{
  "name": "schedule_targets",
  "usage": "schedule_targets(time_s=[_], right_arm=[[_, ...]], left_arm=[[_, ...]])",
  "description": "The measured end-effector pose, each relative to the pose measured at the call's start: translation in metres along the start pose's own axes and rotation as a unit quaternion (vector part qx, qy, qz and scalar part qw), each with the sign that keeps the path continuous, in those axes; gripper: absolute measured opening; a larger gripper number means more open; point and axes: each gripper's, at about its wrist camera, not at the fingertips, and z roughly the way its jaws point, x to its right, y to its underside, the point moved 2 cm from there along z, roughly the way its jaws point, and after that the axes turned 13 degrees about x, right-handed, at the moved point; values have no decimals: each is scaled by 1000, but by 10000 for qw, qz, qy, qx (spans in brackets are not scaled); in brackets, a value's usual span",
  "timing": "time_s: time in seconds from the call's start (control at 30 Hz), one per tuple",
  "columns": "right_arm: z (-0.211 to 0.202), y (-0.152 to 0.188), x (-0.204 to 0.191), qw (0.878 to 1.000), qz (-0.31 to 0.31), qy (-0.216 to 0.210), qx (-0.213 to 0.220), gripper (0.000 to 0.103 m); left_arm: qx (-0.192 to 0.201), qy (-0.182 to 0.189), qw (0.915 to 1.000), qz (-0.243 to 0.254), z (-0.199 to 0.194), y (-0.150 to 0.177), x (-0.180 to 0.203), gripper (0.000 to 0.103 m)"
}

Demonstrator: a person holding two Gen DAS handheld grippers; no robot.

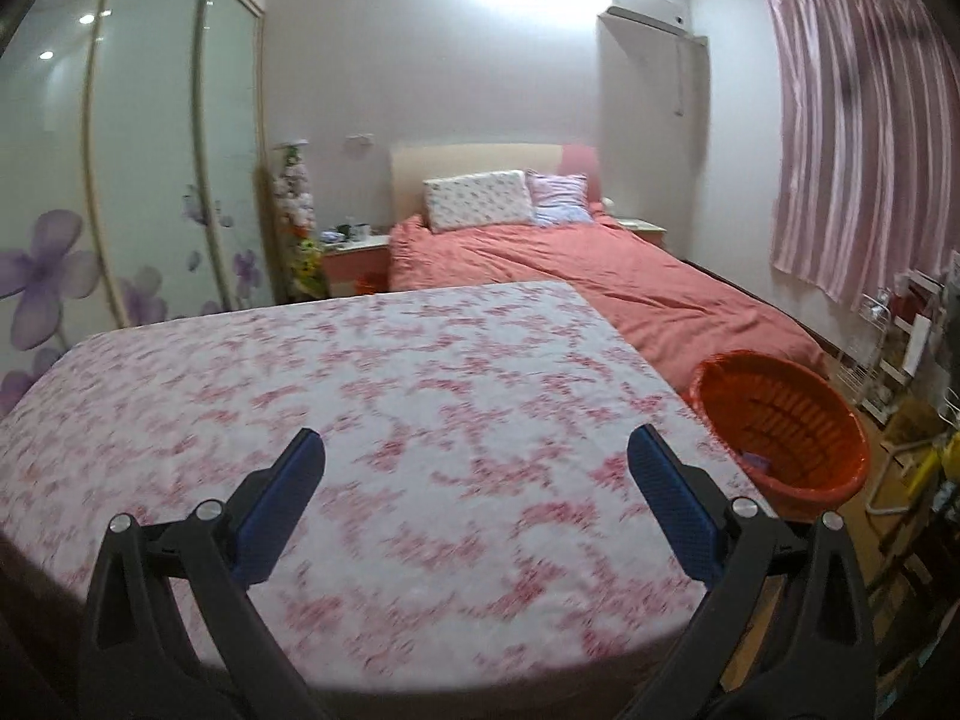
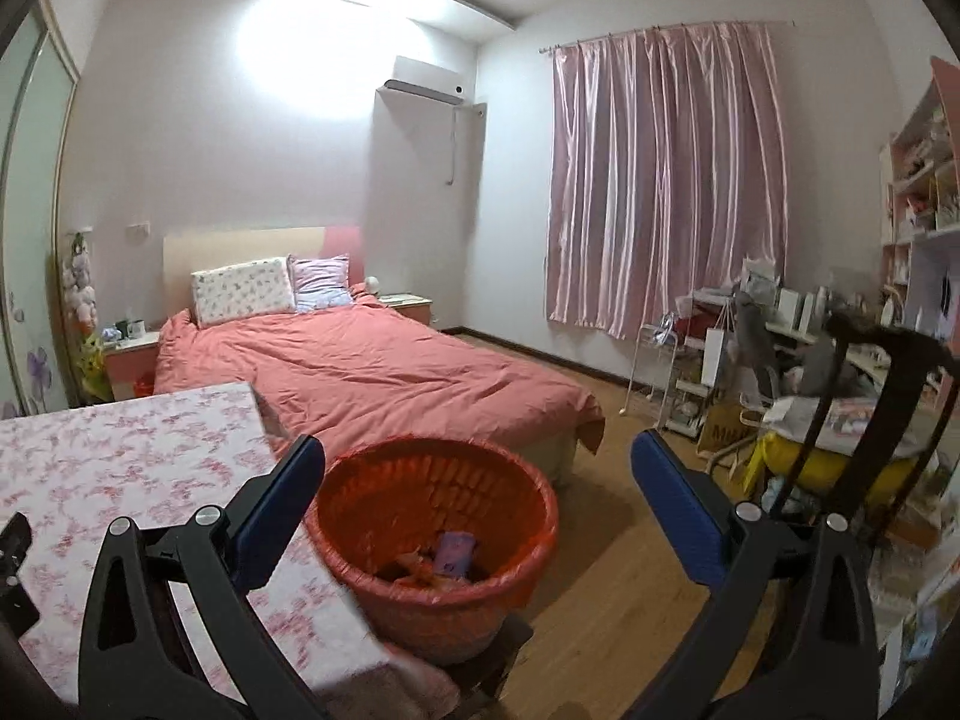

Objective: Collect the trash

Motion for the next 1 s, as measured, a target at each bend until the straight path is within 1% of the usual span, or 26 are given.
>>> schedule_targets(time_s=[0.1, 0.17, 0.3, 0.5, 0.73, 1.0], right_arm=[[-14, 4, 1, 9999, 116, -33, 2, 101], [-17, 7, 0, 9997, 141, -150, -104, 101], [-20, 19, -8, 9979, 85, -412, -497, 101], [-16, 34, -17, 9920, -3, -588, -1113, 101], [-24, 42, -22, 9897, -116, -588, -1301, 101], [-24, 47, -21, 9884, -199, -565, -1394, 101]], left_arm=[[46, -130, 9999, -17, -13, 7, -6, 99], [59, -206, 9998, -36, -20, 11, -9, 99], [67, -276, 9996, -84, -29, 16, -14, 99], [27, -260, 9996, -100, -38, 22, -16, 99], [-213, -167, 9993, -262, -35, 28, -18, 99], [-335, -133, 9989, -287, -35, 31, -15, 99]])
